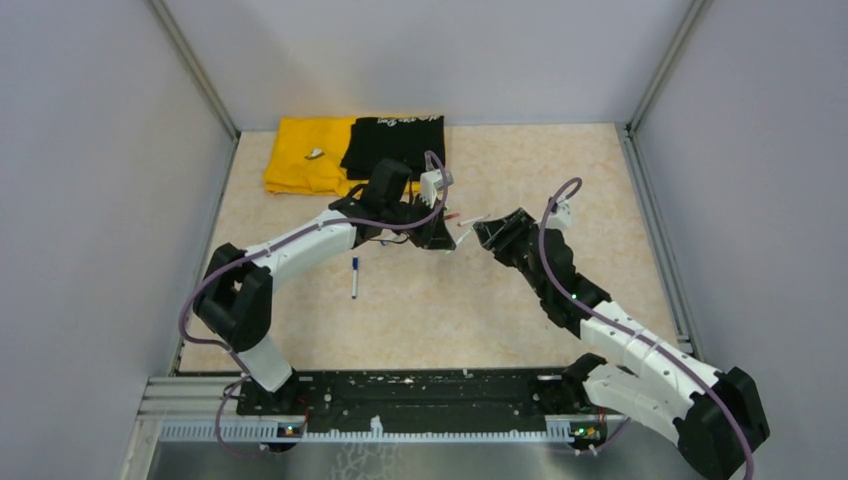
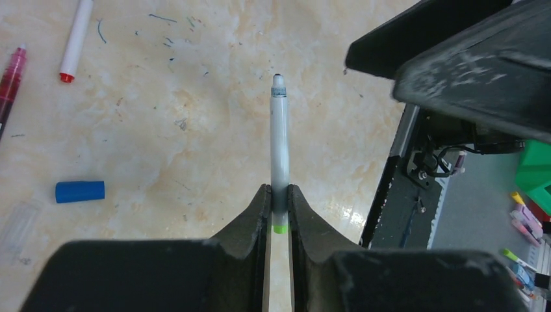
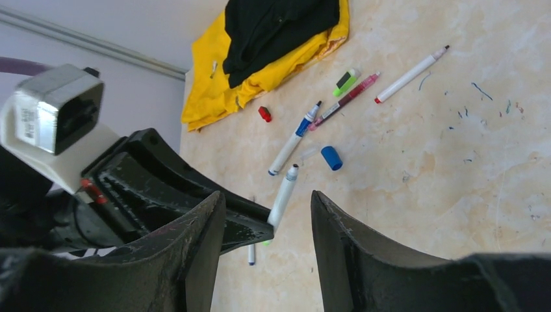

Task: Insert the pens into the pen caps
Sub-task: Pick up the pen from the center of the board.

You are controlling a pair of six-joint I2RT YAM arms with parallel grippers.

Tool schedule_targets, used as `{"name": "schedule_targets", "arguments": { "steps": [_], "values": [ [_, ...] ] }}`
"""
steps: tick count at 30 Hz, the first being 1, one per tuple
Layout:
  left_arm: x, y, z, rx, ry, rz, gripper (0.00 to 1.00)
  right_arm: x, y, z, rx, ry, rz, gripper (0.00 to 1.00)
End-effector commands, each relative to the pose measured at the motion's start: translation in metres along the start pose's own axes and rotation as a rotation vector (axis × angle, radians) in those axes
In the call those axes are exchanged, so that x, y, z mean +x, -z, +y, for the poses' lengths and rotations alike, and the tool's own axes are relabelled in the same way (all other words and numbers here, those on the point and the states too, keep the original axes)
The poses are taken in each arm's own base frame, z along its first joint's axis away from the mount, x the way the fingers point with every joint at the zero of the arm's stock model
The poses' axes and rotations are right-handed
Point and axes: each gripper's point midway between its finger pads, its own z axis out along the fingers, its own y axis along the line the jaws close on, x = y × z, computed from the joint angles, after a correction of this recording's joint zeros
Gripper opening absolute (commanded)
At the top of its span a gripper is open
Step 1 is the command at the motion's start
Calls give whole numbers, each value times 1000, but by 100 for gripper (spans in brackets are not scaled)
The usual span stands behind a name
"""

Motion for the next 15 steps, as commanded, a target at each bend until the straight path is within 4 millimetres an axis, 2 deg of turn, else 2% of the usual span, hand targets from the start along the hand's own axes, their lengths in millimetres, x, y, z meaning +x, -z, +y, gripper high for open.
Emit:
{"name": "schedule_targets", "arguments": {
  "steps": [1, 15],
  "values": [
    [-18, 7, -15, 18, -26, -61, 17, -1, -5, 7, -8, -29, 7, 51],
    [-18, 1, -29, 49, -42, -54, 16, 20, -17, 12, -46, -99, 83, 49]
  ]
}}
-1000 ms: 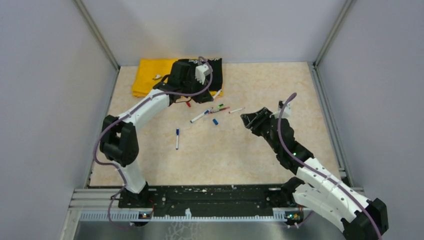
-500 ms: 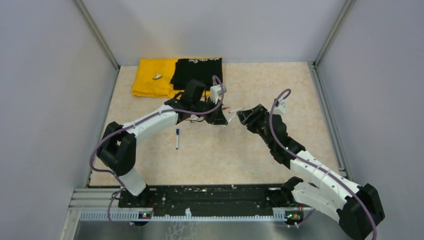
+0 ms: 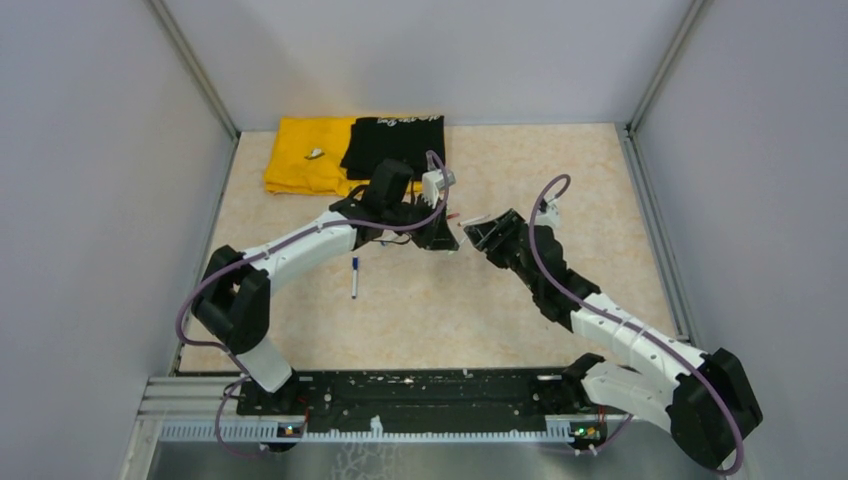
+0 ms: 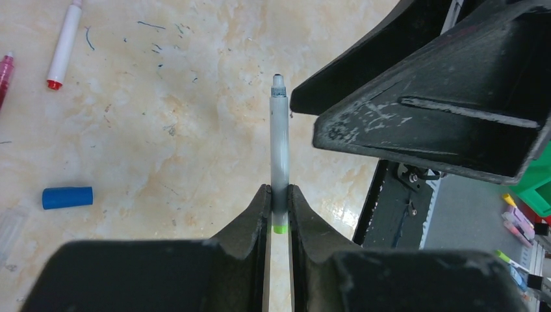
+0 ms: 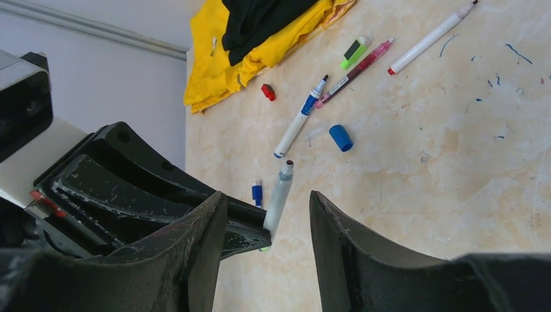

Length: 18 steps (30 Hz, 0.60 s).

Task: Insert the pens into the pen caps
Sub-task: Pick up the pen from the center of the board.

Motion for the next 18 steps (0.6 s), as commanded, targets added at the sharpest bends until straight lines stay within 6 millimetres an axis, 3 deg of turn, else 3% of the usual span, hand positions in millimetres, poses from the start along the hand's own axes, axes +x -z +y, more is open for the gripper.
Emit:
{"name": "schedule_targets", "arguments": {
  "steps": [1, 18],
  "values": [
    [-13, 1, -13, 30, -41, -38, 16, -1, -5, 15, -56, -40, 6, 49],
    [-8, -1, -26, 67, -61, -20, 16, 3, -14, 8, -24, -70, 8, 23]
  ]
}}
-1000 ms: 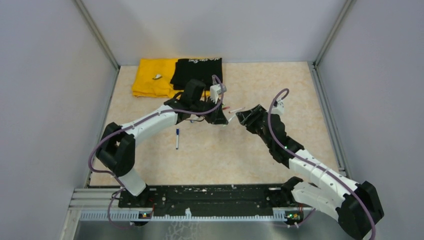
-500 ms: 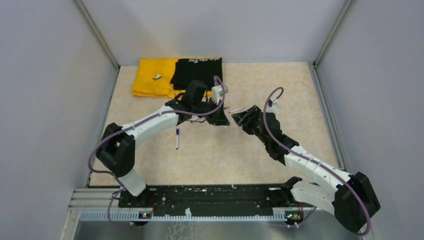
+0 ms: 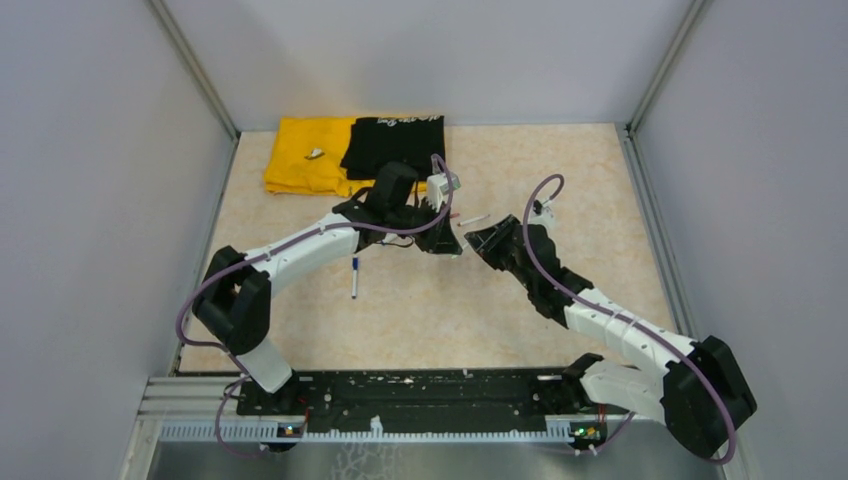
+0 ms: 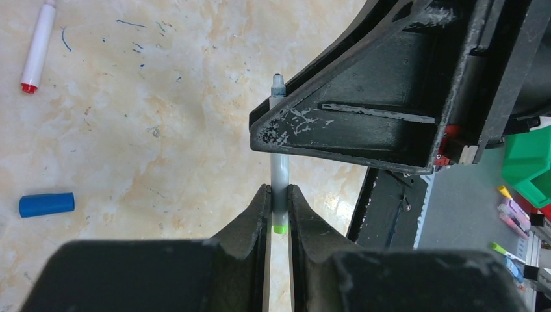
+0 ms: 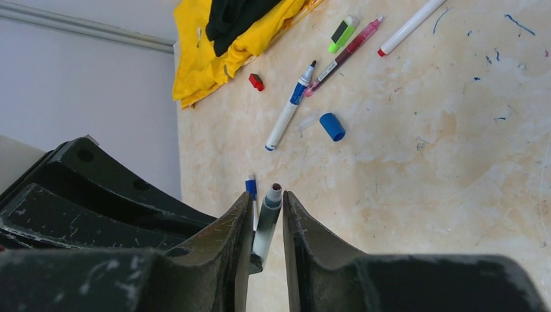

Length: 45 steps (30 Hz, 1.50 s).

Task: Insert the pens into the pen caps
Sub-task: Pick up the pen from the center of the board.

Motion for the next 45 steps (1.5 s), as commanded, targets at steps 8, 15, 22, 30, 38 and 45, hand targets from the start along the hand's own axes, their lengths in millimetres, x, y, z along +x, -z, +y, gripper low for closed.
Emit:
{"name": "schedule_targets", "arguments": {
  "steps": [8, 15, 22, 30, 38, 45],
  "values": [
    [-8, 3, -13, 37, -50, -25, 32, -10, -1, 24, -90, -27, -32, 5],
    [-10, 0, -14, 36, -50, -28, 37, -5, 0, 29, -129, -21, -6, 0],
    [-13, -2, -13, 30, -48, -38, 26, 0, 0, 35, -158, -12, 22, 0],
    [-13, 0, -2, -44, -44, -47, 9, 1, 2, 36, -167, 11, 31, 10],
    [-16, 14, 29, -212, -43, -75, 0, -17, 10, 43, -153, 132, -31, 44],
    [-31, 47, 58, -299, -41, -153, 0, -36, 14, 35, -48, 247, -82, 46]
  ]
}}
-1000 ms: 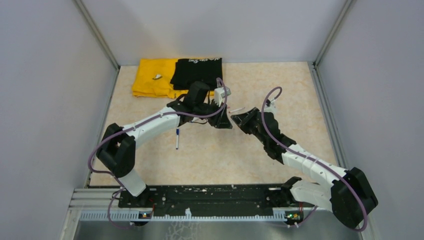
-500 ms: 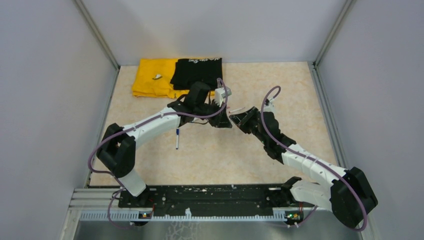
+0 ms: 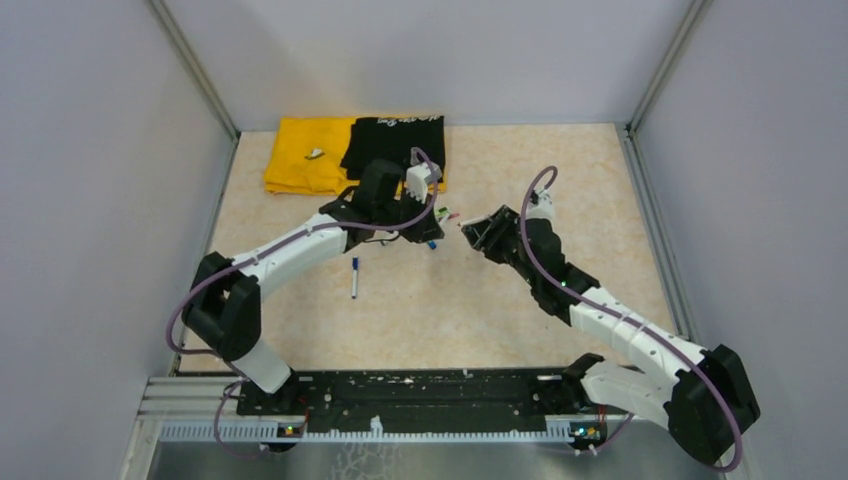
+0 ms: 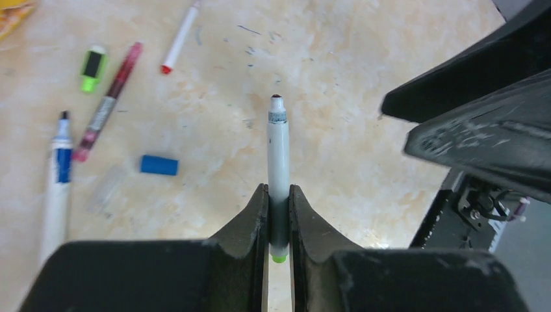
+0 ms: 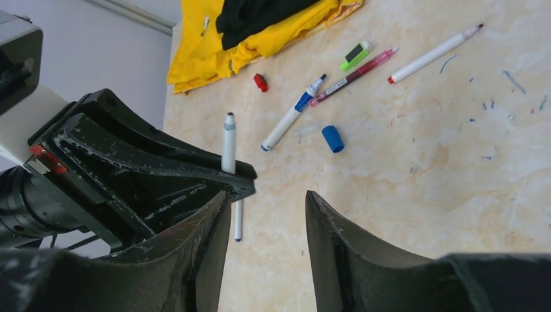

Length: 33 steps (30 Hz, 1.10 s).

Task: Insert the pens into the pen caps
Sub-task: Pick up the pen from the center of the board, then insert the pen cap onto the pen.

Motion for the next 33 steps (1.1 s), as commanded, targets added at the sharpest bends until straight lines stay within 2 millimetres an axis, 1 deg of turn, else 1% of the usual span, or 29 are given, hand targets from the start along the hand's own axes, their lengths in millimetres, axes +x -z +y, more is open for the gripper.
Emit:
{"name": "schedule_targets", "arguments": {
  "steps": [1, 2, 4, 7, 10, 14, 18, 20, 27, 30, 33],
  "values": [
    [-28, 29, 21, -73, -37, -113, 0, -34, 5, 12, 42, 101, -87, 46],
    [-32, 36, 25, -83, -41, -135, 0, -36, 3, 9, 65, 114, -87, 46],
    [-38, 49, 33, -107, -47, -173, 0, -33, 0, 1, 118, 146, -60, 46],
    [-42, 66, 45, -169, -58, -222, 0, -32, -11, -2, 161, 176, -37, 46],
    [-43, 76, 50, -222, -77, -244, 0, -31, -27, -3, 204, 186, -11, 46],
    [-45, 86, 54, -266, -97, -250, 0, -26, -57, -2, 244, 186, 28, 46],
    [-48, 94, 56, -303, -111, -259, 0, -21, -90, -5, 290, 185, 52, 46],
    [-49, 96, 58, -318, -116, -258, 0, -16, -110, -8, 318, 189, 71, 46],
    [-46, 100, 61, -360, -131, -238, 0, -2, -166, -20, 414, 210, 130, 46],
    [-46, 98, 61, -357, -131, -237, 0, 3, -184, -28, 455, 224, 145, 45],
    [-46, 99, 61, -361, -131, -233, 0, 6, -195, -37, 494, 237, 147, 45]
  ]
}}
